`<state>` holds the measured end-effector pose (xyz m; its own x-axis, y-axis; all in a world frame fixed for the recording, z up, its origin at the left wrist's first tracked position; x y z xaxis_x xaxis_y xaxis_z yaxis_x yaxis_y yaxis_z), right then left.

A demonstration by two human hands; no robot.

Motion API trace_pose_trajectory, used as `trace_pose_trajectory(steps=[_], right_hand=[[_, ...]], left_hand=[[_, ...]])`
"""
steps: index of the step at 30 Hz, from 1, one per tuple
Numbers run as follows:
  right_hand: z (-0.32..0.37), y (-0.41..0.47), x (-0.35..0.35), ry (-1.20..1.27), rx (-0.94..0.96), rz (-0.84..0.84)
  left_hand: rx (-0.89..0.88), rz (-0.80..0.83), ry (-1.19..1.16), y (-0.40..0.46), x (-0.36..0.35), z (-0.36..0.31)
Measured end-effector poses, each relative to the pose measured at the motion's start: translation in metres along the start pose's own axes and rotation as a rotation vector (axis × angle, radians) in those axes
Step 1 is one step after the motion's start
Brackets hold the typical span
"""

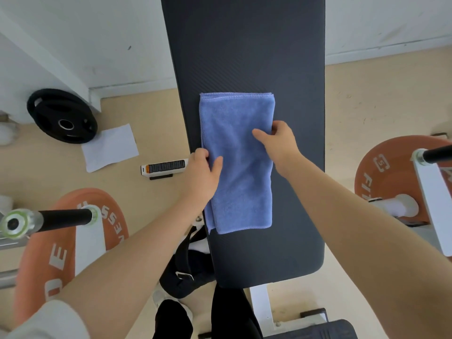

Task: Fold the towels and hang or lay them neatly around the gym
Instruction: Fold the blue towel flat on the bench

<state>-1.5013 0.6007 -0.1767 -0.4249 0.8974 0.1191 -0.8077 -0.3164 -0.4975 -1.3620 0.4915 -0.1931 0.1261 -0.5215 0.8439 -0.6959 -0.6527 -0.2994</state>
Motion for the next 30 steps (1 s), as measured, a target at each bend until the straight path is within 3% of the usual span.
trace_pose_trajectory(steps=[8,13,19,23,27,30], right_hand=[[0.004,-0.007,0.012,0.319,-0.094,0.159],[0.007,-0.012,0.018,0.487,-0.167,0.271],[0.033,-0.033,0.032,0.604,-0.314,0.575],[0.059,-0.043,0.042,0.603,-0.293,0.563],[0.097,-0.037,0.048,0.494,0.016,0.318],[0.148,-0.042,0.053,0.487,0.228,0.325]], left_hand=[[0.136,-0.066,-0.145,0.012,-0.002,0.0],[0.02,-0.148,-0.228,0.018,0.014,-0.013],[0.005,0.273,-0.691,0.022,0.043,-0.047],[0.012,0.523,-0.945,0.022,0.065,-0.057],[-0.04,0.272,-0.871,0.031,0.106,-0.085],[-0.163,0.087,-0.93,0.035,0.156,-0.121]])
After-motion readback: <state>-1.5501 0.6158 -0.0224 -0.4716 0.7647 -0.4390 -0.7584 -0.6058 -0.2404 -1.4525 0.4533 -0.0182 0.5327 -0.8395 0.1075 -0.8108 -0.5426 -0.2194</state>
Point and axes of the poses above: each hand's wrist, its own y-axis towards the middle knuckle, its own x-axis out of the back of the hand, z = x × y, the point moved 1 cm from there along y, towards the middle knuckle, and after that the axes turned 14 degrees about y, right-handed, at the moved point
